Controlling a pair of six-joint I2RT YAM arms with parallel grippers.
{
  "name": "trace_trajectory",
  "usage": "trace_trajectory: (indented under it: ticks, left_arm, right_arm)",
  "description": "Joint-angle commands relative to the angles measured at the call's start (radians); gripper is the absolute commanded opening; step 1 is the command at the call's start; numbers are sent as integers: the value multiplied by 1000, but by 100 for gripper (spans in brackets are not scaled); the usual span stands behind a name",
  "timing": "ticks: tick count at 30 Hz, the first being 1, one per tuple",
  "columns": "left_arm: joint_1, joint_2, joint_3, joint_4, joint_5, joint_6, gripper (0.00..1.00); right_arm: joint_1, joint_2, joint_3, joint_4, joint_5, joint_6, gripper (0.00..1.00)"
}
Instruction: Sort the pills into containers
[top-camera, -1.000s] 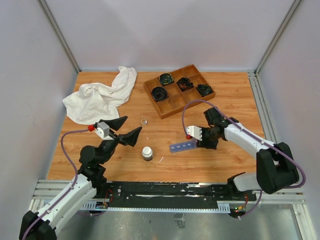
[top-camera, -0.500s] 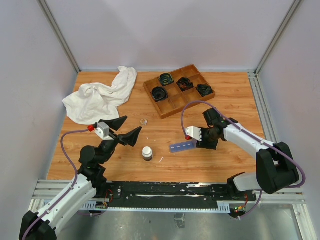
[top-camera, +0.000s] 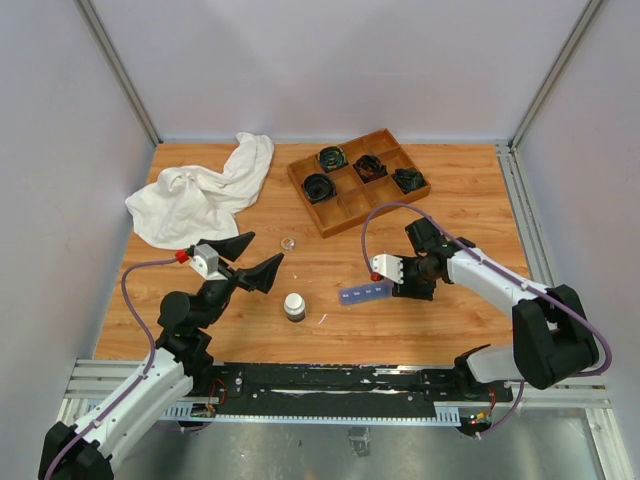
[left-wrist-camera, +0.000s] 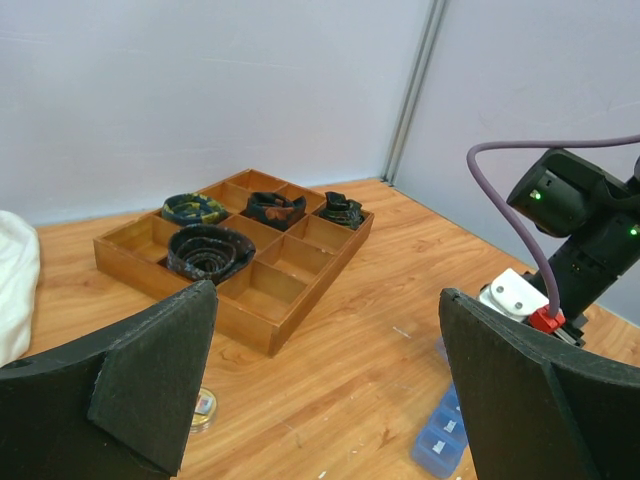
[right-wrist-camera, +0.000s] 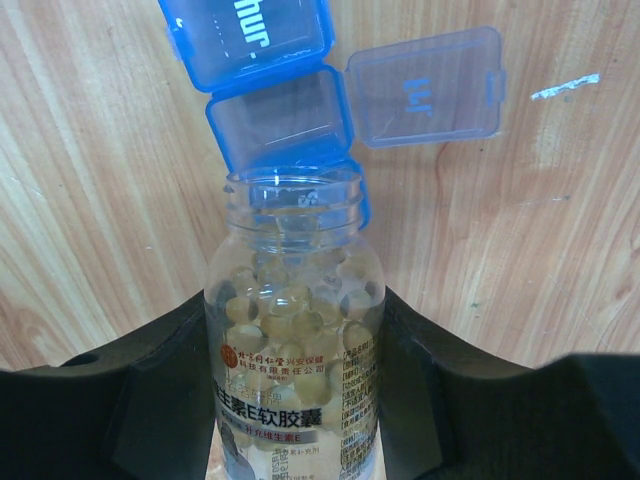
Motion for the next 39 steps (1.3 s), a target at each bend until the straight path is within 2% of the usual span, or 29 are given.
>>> trace_trajectory:
  ticks: [1, 4, 6, 9, 11, 14, 17, 22, 26, 29, 31, 34, 37, 39]
  left_arm:
    - [4, -1, -5, 32, 6, 14, 99]
    - [4, 1, -5, 32, 6, 13, 99]
    - [4, 1, -5, 32, 7, 13, 99]
    - [4, -2, -6, 31, 6, 13, 99]
    - [4, -2, -6, 32, 6, 13, 99]
    - [5, -2, -6, 32, 6, 13, 99]
    - [3, -4, -8, 32, 6, 14, 99]
    - [4, -6, -9, 32, 7, 13, 99]
    - [5, -8, -9, 32, 6, 13, 99]
    - [4, -7, -8, 32, 6, 13, 99]
    - [4, -7, -8, 32, 7, 13, 99]
    - [5, -8, -9, 32, 6, 14, 99]
    - [4, -10, -9, 32, 6, 13, 99]
    - [4, -10, -9, 32, 6, 14, 99]
  right_arm:
    - [7, -23, -11, 30, 38, 17, 1]
    - [16, -16, 13, -46, -41, -3, 2]
    - [14, -26, -18, 39, 49, 21, 1]
    - [11, -7, 15, -45, -31, 5, 2]
    - [13, -27, -14, 27, 35, 18, 1]
    - [12, -17, 7, -28, -14, 12, 1]
    - [13, -22, -7, 9, 22, 13, 1]
    - [20, -42, -19, -8, -31, -2, 1]
    - [10, -37, -21, 21, 20, 22, 1]
    - [14, -37, -4, -32, -40, 2, 1]
    - [19, -33, -14, 10, 33, 18, 1]
    - [18, -38, 3, -50, -51, -3, 2]
    - [16, -44, -24, 39, 41, 35, 1]
    - [12, -23, 19, -68, -59, -2, 2]
